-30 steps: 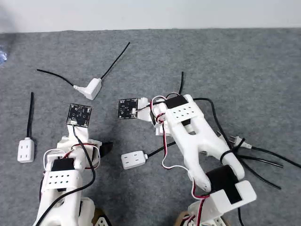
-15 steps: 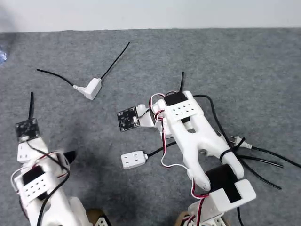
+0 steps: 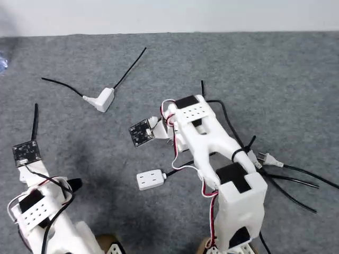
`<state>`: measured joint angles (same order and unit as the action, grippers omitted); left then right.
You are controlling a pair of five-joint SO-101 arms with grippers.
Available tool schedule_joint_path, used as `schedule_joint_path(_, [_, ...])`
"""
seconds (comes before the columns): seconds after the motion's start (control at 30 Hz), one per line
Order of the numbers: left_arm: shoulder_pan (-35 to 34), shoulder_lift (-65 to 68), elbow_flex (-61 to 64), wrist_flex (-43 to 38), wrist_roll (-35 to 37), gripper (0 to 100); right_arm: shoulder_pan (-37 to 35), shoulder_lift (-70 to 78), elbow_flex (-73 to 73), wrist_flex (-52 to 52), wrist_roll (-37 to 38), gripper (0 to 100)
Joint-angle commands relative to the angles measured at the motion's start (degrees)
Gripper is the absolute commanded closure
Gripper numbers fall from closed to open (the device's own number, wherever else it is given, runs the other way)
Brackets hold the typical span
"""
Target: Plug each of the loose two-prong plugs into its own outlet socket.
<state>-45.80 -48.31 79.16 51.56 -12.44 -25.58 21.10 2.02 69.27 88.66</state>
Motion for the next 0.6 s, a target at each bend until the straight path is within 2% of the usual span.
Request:
schedule_joint_path(0.0, [-0.1,-1.1,-2.4,0.5,-0.5,65,-1.2,-0.6,-3.6,1.2,0.7,79.0])
schedule_joint_path(0.2, [-0.2,-1.1,-2.4,0.5,-0.8,65,0.2,1.2,-5.5,1.1,0.8,79.0])
schedule_joint_path(0.57, [-0.1,-1.1,-2.4,0.5,-0.9,65,3.5,2.5,-5.5,1.7,5.9,79.0])
